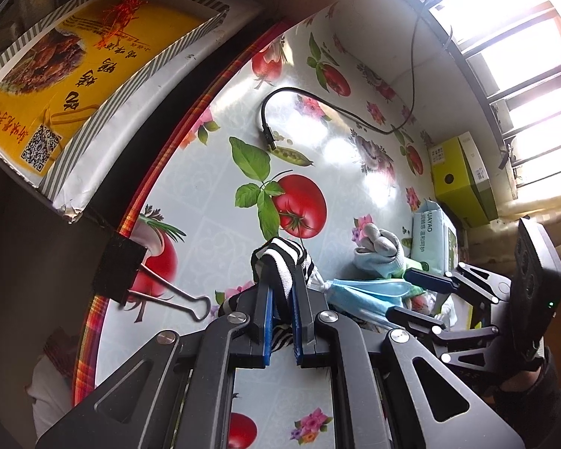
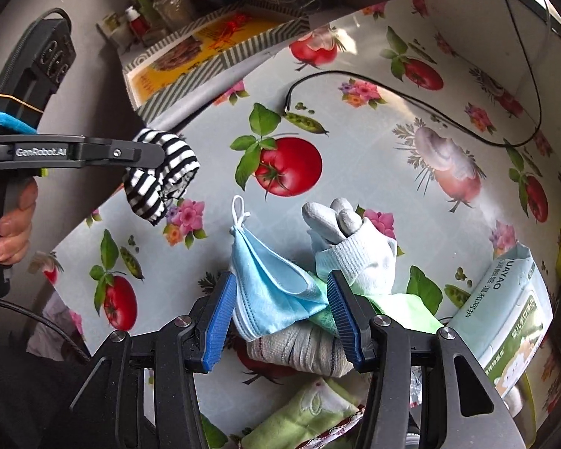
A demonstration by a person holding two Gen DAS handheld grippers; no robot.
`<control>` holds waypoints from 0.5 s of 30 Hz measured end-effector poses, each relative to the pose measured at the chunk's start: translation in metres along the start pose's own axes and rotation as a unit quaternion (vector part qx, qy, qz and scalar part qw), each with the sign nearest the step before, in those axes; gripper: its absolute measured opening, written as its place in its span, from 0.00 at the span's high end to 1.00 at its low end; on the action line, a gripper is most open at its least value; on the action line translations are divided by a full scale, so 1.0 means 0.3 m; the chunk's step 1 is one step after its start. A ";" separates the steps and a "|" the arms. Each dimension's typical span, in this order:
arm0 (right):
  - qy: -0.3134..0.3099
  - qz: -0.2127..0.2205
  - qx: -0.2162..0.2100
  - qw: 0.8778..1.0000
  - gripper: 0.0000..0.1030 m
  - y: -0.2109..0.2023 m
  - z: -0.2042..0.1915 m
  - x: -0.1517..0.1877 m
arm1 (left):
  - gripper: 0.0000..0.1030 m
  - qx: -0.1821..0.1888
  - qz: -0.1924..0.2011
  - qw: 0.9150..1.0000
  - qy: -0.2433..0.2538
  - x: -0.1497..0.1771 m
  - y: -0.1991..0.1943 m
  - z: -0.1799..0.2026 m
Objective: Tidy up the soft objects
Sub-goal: 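Grasp the striped cloth with left gripper while right grasps the blue mask, then carry the blue mask and striped cloth toward the white tray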
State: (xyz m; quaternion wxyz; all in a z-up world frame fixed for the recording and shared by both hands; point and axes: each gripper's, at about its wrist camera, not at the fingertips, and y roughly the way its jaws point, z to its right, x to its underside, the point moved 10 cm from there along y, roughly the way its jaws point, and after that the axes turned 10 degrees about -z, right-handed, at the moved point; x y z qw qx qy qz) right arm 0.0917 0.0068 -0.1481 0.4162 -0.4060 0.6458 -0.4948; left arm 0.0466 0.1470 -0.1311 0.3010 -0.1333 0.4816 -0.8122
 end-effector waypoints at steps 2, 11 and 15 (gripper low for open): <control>-0.006 -0.008 0.001 1.000 0.53 0.020 -0.002 0.004 | 0.92 0.000 -0.003 1.000 0.001 0.004 0.007 0.002; 0.000 0.005 0.000 1.000 0.97 -0.013 -0.005 0.013 | 0.92 0.002 -0.009 1.000 0.007 0.003 0.021 0.030; 0.015 0.016 0.001 1.000 0.98 -0.044 0.010 0.023 | 0.92 0.003 -0.008 1.000 0.016 -0.001 0.018 0.062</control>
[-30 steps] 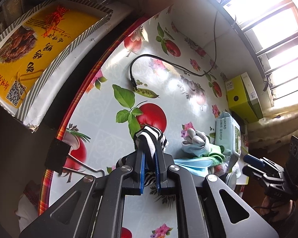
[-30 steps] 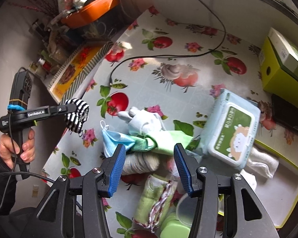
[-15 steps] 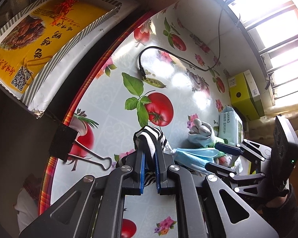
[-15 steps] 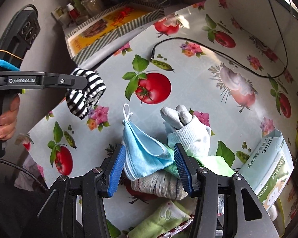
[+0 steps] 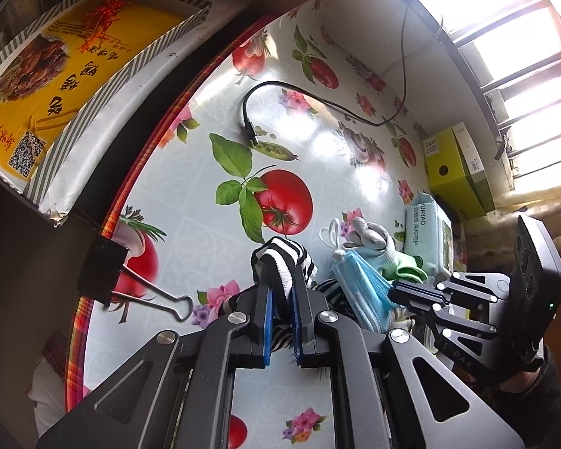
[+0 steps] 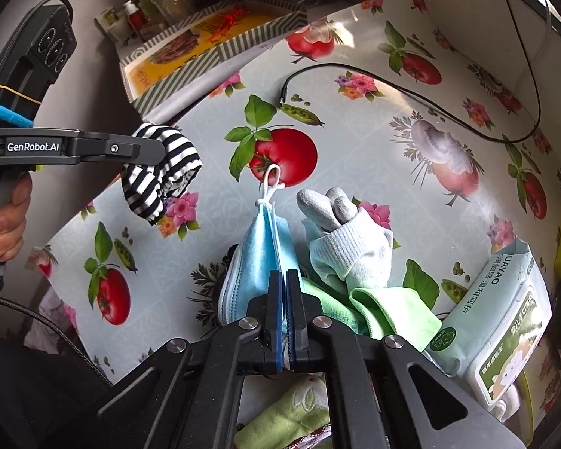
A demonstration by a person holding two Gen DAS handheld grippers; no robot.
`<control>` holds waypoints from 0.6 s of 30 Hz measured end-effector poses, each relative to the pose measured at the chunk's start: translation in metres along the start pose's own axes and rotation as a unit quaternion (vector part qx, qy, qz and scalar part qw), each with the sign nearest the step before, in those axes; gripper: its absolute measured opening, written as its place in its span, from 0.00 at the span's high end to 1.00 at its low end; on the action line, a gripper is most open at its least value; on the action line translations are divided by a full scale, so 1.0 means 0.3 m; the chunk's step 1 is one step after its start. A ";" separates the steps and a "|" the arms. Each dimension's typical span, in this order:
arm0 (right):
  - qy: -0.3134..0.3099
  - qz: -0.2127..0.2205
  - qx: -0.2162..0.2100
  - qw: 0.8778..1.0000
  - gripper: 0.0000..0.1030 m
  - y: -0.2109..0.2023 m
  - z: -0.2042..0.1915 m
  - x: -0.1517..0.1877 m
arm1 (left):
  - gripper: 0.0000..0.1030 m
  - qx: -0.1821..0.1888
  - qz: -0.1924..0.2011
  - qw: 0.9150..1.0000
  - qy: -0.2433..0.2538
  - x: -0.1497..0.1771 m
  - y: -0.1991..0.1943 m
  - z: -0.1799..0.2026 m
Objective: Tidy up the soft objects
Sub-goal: 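Carry the blue mask and striped cloth toward the white tray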
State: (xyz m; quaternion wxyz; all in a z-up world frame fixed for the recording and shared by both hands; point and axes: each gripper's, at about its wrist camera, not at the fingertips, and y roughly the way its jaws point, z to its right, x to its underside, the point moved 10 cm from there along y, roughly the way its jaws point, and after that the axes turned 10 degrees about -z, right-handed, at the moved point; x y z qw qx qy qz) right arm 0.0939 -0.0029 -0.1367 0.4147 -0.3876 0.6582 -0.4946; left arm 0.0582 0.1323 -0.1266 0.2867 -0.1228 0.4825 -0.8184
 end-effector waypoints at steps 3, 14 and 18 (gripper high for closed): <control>0.018 0.020 -0.008 1.000 0.98 -0.052 0.007 0.008 | 0.92 0.001 0.000 1.000 0.009 0.001 -0.005 0.032; 0.102 0.070 -0.006 0.992 0.98 -0.209 0.080 0.119 | 0.92 0.002 -0.002 0.998 0.065 0.014 -0.016 0.206; 0.132 0.084 -0.004 0.988 0.98 -0.254 0.110 0.183 | 0.92 0.006 -0.007 0.996 0.091 0.031 -0.009 0.288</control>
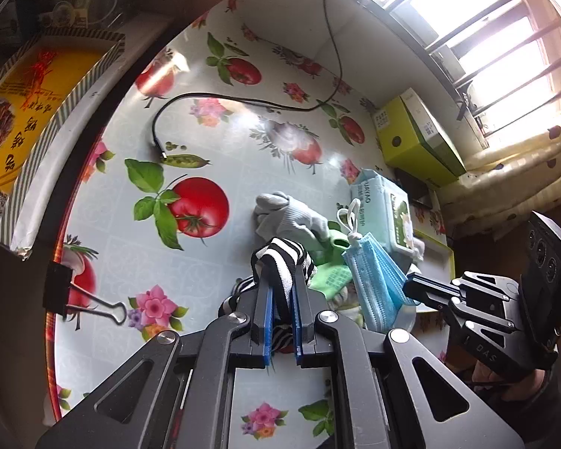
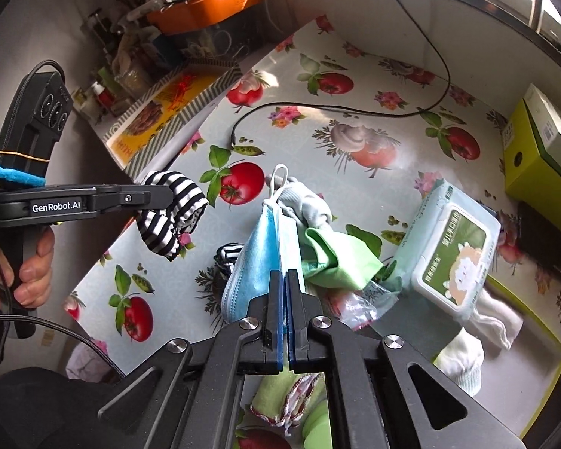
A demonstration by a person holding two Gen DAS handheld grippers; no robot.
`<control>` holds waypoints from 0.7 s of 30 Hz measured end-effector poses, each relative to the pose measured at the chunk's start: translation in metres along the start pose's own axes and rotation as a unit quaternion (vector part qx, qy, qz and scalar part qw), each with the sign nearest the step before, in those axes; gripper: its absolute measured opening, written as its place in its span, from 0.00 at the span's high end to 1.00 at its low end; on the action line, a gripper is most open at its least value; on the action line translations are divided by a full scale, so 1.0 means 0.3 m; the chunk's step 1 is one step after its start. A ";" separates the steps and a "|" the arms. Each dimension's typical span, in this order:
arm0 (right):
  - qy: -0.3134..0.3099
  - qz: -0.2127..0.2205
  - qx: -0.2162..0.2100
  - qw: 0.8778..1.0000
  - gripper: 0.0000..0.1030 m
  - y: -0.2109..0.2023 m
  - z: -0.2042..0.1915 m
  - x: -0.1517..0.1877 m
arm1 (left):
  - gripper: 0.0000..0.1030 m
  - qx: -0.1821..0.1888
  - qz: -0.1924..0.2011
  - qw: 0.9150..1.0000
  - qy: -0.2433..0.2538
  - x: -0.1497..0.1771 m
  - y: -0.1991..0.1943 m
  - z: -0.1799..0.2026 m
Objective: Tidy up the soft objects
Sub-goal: 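Carry the blue mask and striped cloth toward the white tray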
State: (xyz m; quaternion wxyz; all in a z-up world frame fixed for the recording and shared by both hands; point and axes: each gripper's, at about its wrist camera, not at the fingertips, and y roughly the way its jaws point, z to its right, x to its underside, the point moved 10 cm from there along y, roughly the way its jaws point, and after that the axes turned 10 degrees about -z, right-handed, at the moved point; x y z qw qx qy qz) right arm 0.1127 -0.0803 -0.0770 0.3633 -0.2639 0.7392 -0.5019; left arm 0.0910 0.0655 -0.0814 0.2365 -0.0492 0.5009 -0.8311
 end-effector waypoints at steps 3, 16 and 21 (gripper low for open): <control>0.022 0.013 0.002 1.000 0.98 -0.043 0.039 0.030 | 0.92 0.003 -0.004 1.000 0.019 0.001 0.007 0.061; 0.110 0.051 0.018 0.993 0.98 -0.169 0.232 0.151 | 0.92 -0.002 -0.023 0.996 0.088 -0.005 0.048 0.275; 0.137 0.062 0.026 0.988 0.98 -0.204 0.307 0.189 | 0.92 -0.008 -0.030 0.993 0.110 -0.009 0.075 0.344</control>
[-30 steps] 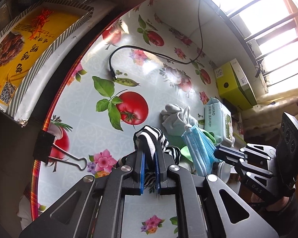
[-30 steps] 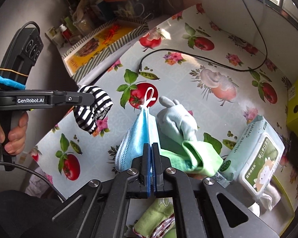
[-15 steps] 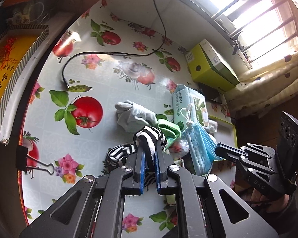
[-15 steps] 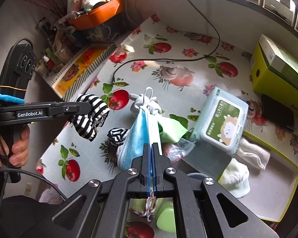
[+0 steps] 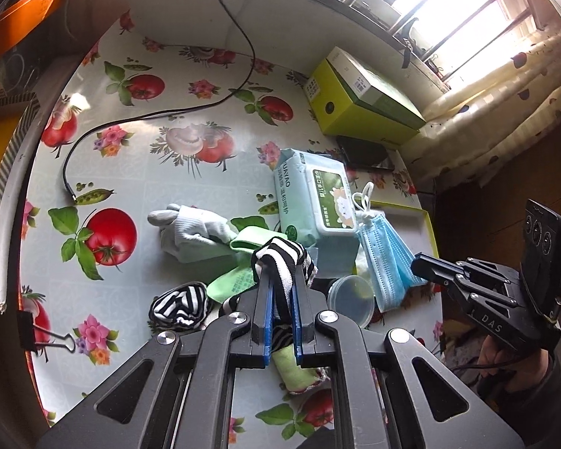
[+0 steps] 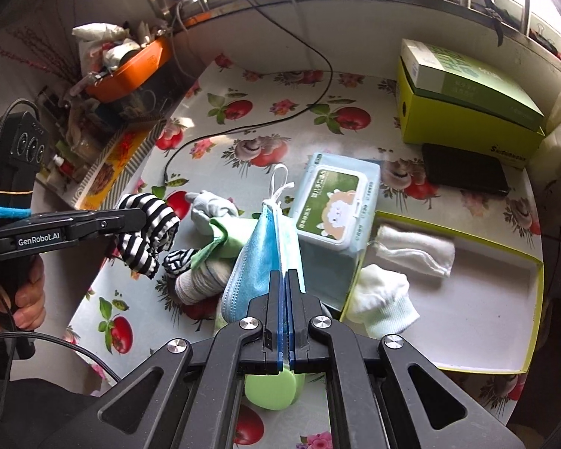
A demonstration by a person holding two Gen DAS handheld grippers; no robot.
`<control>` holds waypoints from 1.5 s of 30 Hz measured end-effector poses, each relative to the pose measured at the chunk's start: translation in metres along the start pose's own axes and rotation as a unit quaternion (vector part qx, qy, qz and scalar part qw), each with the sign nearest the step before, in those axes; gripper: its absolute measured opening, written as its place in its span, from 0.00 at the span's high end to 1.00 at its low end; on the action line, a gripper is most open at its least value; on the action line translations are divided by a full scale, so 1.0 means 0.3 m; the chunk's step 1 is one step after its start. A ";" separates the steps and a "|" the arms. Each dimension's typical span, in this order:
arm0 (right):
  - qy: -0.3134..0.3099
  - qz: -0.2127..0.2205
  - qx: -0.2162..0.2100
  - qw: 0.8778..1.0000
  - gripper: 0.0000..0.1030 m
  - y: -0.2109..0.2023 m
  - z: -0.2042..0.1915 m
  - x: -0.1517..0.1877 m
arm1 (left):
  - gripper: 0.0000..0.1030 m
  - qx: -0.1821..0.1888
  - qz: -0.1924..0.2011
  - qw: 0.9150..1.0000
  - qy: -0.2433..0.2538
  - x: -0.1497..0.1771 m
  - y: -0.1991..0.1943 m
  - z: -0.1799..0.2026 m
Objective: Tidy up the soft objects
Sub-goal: 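Carry the blue mask and striped cloth toward the white tray, then open the left gripper over the tray while the right gripper releases the blue mask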
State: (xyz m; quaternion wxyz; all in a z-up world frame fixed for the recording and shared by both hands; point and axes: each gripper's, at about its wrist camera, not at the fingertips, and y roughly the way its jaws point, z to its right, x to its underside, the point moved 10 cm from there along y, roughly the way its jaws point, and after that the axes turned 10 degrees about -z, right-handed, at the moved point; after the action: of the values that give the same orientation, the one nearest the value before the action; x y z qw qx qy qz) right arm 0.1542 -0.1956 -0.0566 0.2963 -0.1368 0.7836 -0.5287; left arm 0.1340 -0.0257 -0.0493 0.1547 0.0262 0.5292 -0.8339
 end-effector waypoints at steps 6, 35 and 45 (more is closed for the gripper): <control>0.035 0.009 0.008 0.999 0.98 -0.029 0.117 0.032 | 0.92 -0.003 -0.011 1.000 0.027 -0.033 0.039 0.085; 0.182 0.014 0.063 0.981 0.98 -0.006 0.682 0.193 | 0.92 0.004 -0.072 0.982 0.172 -0.160 0.307 0.580; 0.167 -0.013 0.145 0.975 0.98 0.028 0.895 0.215 | 0.92 0.008 -0.093 0.976 0.196 -0.178 0.411 0.681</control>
State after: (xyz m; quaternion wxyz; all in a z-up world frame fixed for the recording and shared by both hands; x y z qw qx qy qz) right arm 0.2678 -0.4268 -0.1562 0.1706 -0.0124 0.7348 -0.6563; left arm 0.2445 -0.2437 -0.0563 -0.0306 0.1404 0.5425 -0.8277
